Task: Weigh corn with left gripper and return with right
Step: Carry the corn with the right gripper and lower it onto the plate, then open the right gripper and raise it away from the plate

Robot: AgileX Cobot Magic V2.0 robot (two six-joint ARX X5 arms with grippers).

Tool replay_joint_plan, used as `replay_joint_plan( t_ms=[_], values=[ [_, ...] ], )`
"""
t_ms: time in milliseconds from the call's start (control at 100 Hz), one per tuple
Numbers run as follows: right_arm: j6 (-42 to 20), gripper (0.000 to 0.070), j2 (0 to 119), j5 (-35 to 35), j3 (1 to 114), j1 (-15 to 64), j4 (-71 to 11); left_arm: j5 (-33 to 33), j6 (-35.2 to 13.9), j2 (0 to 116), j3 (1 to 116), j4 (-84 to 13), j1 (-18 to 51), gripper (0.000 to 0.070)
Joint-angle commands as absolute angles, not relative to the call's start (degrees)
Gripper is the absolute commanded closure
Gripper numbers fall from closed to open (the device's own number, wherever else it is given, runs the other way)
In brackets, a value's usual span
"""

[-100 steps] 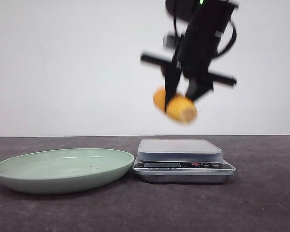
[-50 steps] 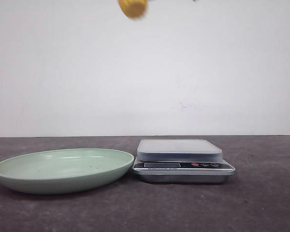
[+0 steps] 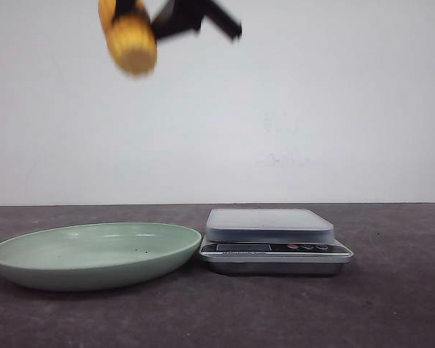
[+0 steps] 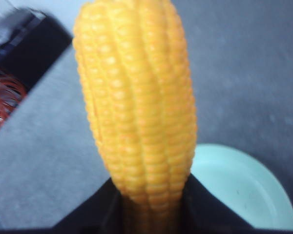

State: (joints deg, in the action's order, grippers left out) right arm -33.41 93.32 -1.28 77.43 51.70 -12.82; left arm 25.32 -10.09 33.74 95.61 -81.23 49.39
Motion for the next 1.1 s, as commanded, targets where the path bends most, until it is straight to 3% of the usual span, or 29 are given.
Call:
replay_joint_plan(
  t_ms=[0,470,890,950,1060,1090],
  values=[
    [-36.7,0.07,96.5,-1.4,78.5,52.5,-12.7,25.5,-10.4,34.3,96.6,-81.5,49.9,0.07],
    [-51.1,0.07,109.1,-7.2,78.5,52.7,-14.4,25.5,-10.4,34.3,96.6,-82.9,49.9,0.07],
    [-53.6,0.0697,110.8,-8.9,78.5,52.4,-22.9,25.5,-10.1,34.3,96.6,-82.9,49.9,0.07],
    [-53.5,0.0616,110.8,-9.0,78.5,52.5,-22.3,25.5,-10.1,34.3,96.6,-82.9,49.9,0.07],
    [-53.5,0.0279,110.8,-9.0,78.5,52.5,-20.2,25.5,-10.1,34.3,96.6,-82.9,49.9,0.07],
    [-53.3,0.022,110.8,-9.0,78.5,52.5,-19.2,25.5,-10.1,34.3,96.6,-82.9,49.9,0.07]
  ],
)
